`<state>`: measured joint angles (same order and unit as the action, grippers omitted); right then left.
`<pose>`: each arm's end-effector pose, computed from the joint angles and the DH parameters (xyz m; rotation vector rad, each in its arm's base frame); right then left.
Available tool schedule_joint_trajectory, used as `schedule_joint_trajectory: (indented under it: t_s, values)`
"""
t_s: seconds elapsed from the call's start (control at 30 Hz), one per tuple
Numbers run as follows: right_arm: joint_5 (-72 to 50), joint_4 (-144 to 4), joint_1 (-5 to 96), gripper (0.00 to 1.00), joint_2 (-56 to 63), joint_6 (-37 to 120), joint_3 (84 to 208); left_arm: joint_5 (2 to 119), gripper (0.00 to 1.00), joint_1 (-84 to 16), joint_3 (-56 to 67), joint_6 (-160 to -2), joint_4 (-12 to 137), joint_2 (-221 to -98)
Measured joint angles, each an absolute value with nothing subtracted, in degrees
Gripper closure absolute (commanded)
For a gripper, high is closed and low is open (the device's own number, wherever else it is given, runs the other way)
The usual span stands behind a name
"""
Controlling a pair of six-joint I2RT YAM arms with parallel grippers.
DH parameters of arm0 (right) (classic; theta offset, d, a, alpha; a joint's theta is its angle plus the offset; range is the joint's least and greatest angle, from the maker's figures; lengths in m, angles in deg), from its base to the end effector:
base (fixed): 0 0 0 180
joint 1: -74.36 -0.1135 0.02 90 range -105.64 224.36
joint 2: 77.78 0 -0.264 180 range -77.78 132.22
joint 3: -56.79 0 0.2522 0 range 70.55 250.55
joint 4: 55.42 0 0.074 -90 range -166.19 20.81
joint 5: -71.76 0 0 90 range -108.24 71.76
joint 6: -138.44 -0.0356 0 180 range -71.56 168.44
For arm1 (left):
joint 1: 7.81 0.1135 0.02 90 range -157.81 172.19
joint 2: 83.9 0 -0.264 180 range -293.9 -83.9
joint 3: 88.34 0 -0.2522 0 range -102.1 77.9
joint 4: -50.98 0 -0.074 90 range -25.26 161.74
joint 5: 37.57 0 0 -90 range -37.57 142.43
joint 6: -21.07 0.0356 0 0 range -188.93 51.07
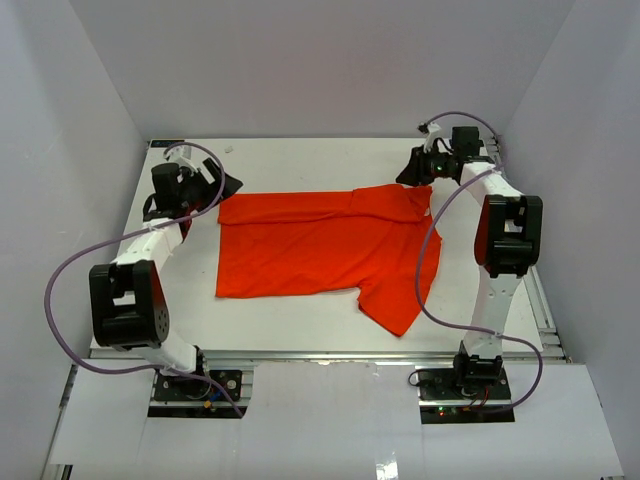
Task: Fold and stack the t-shirts
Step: Fold the tshirt
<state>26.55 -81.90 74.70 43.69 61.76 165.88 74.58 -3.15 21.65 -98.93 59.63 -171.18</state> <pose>0.4816 0.0222 0.2223 -0.6408 2.0147 0.7306 0.3445 0.0146 0.2556 -0.3685 2.0184 -0.6685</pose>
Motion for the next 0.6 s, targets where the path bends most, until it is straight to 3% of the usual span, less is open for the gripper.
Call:
schedule_joint_trajectory:
  t_s: [0.37,0.6]
  values:
    - [20.4,-87.4,72.4,0.63,46.8,57.9,166.6,85.1,0.07,-3.1,18.3,-101.1,59.4,-180.6]
    - [18.6,-88.5,72.4,0.58,45.4,59.4,160.1,87.0,0.07,-3.1,17.4,-101.1,59.3,-183.8]
